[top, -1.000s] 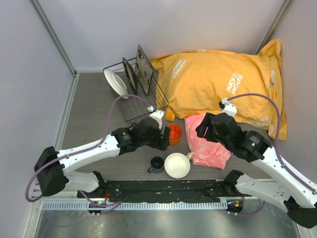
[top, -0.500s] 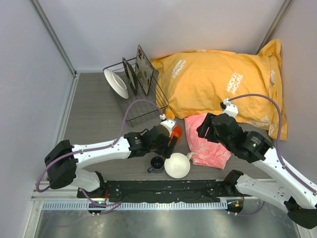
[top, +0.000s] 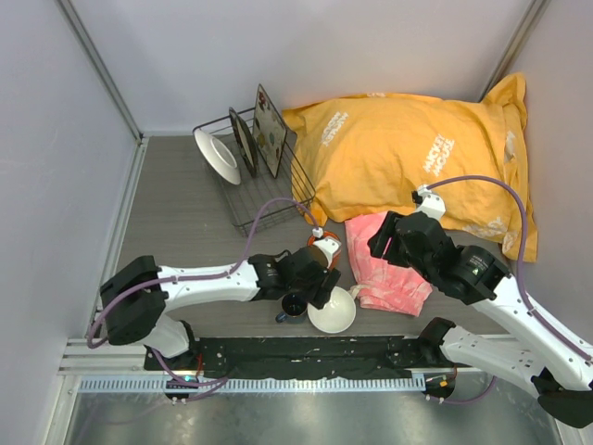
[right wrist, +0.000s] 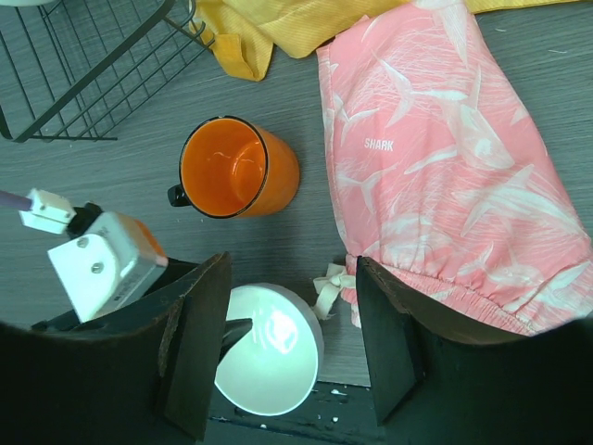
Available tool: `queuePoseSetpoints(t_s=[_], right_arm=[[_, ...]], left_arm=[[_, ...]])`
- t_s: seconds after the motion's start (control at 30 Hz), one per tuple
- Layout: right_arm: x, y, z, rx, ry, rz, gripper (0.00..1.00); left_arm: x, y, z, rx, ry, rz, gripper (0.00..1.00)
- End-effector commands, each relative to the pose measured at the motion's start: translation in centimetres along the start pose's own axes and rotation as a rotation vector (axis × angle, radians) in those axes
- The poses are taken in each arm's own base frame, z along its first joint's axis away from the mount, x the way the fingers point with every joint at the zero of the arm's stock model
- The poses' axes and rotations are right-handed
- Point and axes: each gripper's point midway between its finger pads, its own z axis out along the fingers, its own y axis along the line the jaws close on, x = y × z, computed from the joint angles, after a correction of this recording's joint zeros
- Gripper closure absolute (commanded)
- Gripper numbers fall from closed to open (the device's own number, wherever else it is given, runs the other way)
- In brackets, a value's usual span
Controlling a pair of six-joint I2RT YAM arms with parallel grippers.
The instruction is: Load the mixed dishes into the dish rack
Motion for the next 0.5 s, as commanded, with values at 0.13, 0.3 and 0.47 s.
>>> queuePoseSetpoints(t_s=[0.13, 0.3, 0.47], right_arm=[[-0.8, -0.2, -0.1, 0.009, -0.041, 0.010, 0.38], [-0.8, -0.3, -0.1, 0.010, -0.046, 0.015, 0.38], [-0.9, -0.5, -0.2, 0.011, -0.055, 0.019, 0.38]], left_arm=[[-0.7, -1.9, 2.1, 0.054, 0.002, 0.037, 0.41], [-0.7, -2.7, 3.0, 0.071, 0.023, 0.056, 0.51], [-1.1, -3.1, 3.0, 0.076, 0.017, 0.059, 0.58]])
